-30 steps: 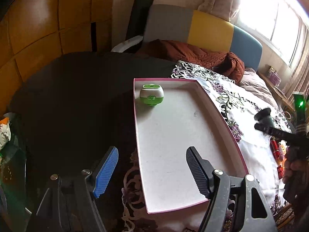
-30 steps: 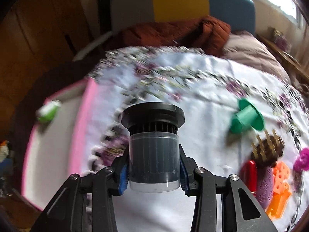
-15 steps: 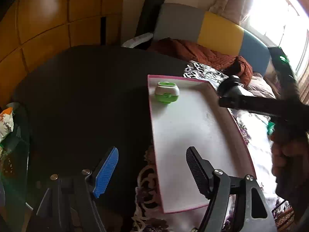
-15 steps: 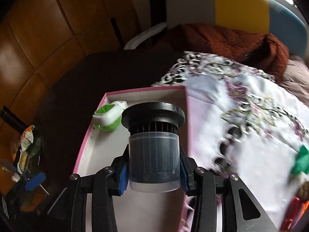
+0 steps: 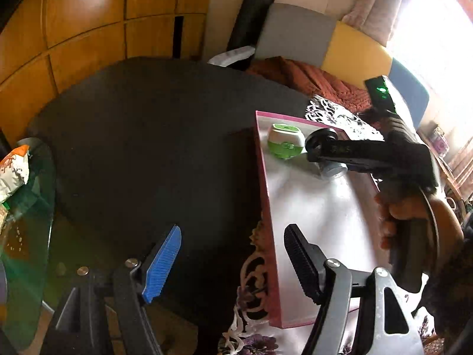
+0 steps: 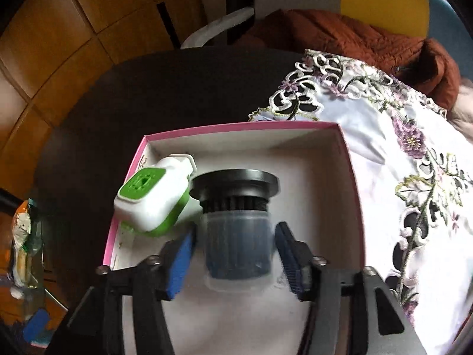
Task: Organize rigid objects
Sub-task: 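Carry the dark cup to the tray beside the plug and release it, then reach the left tool to the green spool holder and grasp it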
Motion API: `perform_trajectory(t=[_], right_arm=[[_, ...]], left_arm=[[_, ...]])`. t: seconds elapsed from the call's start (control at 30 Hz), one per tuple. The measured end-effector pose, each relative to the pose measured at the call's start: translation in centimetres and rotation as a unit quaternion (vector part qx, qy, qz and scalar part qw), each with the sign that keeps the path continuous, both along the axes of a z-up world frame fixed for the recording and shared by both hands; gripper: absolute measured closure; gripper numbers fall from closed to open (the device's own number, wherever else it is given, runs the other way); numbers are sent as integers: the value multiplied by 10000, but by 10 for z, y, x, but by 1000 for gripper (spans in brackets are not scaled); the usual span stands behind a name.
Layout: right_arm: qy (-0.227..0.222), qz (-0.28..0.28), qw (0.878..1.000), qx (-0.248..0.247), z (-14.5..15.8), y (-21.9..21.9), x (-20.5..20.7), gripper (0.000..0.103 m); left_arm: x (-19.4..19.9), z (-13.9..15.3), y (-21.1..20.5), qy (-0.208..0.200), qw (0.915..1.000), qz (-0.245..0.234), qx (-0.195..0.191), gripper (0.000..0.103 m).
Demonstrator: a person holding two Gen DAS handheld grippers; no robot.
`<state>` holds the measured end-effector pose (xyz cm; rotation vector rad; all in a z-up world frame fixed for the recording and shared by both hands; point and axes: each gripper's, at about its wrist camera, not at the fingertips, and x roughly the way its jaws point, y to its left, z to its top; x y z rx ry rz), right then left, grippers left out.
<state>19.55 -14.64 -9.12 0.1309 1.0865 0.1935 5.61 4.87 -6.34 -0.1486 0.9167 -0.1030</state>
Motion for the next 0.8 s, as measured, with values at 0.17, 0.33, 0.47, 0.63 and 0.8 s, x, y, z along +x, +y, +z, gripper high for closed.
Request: perform_trajectory(t=[0.17,0.33,0.47,0.63,0.8], right_arm=[[-301,63,9995,54,19,-7,-21,31],[-693,52,9975,104,38,-18,-45,26],[-956,-39,9954,87,51,-36,-66,23],[-1227,-287,9920,97,64,-67,-92,13],[-1363,-578,9890,-27,71,-102,-115,10]], left_arm=[[-3,5,-4,-74,10000,-22,45,30],[-9,11,-12,-172,9997,-128,104,30],[-13,16,-20,-220,9994,-234,145,30],[-17,20,-33,-275,9985,-415,236,30],[-21,25,-45,-355,9972,-582,319,30]])
